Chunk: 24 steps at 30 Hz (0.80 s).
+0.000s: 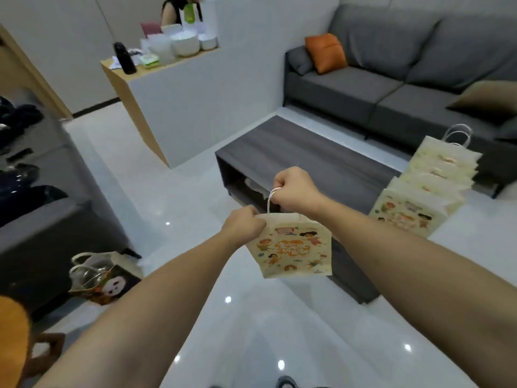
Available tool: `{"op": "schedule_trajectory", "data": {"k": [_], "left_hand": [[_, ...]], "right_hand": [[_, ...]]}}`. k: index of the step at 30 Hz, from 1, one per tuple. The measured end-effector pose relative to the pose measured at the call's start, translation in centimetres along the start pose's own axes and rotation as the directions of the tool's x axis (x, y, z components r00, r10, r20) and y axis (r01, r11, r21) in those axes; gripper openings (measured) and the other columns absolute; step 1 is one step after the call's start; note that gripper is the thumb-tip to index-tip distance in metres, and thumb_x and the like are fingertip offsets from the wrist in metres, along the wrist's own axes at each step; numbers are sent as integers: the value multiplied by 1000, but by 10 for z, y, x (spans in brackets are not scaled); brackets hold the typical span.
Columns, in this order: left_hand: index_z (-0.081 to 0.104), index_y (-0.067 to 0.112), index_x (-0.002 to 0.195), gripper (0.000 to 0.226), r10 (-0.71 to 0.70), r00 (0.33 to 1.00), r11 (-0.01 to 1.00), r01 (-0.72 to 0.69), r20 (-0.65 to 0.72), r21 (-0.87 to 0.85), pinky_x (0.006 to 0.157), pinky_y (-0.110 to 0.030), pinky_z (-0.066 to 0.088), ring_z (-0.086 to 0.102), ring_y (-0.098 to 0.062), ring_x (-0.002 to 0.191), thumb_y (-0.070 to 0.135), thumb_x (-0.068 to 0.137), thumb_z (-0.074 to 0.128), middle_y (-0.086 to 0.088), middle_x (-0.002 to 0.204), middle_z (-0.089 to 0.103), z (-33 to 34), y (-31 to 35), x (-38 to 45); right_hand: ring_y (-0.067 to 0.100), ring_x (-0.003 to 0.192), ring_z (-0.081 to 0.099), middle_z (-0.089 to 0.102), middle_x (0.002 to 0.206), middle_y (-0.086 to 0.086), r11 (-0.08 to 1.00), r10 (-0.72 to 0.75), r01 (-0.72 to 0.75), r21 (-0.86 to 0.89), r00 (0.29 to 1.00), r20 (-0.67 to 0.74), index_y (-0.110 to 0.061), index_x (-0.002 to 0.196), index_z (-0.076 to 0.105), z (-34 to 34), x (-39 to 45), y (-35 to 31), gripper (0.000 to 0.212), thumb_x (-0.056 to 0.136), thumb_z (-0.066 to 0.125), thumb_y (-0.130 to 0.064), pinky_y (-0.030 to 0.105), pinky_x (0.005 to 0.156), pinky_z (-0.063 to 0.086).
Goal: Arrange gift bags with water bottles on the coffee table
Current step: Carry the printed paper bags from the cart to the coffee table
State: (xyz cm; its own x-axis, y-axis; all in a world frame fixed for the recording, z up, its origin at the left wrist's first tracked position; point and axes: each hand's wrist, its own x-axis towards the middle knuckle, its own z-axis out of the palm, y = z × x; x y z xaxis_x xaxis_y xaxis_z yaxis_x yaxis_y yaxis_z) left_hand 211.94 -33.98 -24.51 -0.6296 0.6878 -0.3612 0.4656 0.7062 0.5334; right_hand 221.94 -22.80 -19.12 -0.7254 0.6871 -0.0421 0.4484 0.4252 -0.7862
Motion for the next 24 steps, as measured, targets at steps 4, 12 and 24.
{"op": "schedule_trajectory", "data": {"k": [4,12,24], "left_hand": [[59,25,105,20,128,983,978,-148,135,145,84,-43,58,62,-22,90,30,87,52,-1,100,64,37,61,49],[59,20,108,21,408,818,779,-543,405,313,74,-38,51,59,-25,92,27,91,48,-4,106,63,98,160,125],[56,21,121,31,486,641,604,-738,594,303,72,-36,45,57,-29,99,24,91,50,-8,114,62,185,249,174]], "right_hand": [[16,54,42,43,54,4,989,148,-150,-10,982,-115,-2,57,52,-48,12,58,13,67,59,4,30,51,35],[14,57,45,48,58,3,923,356,-383,-16,871,-338,-8,59,54,-118,9,132,24,72,74,-6,31,53,39],[27,95,73,53,55,3,795,572,-583,169,629,-526,-23,45,49,-175,12,236,29,63,66,-9,37,59,48]]}}
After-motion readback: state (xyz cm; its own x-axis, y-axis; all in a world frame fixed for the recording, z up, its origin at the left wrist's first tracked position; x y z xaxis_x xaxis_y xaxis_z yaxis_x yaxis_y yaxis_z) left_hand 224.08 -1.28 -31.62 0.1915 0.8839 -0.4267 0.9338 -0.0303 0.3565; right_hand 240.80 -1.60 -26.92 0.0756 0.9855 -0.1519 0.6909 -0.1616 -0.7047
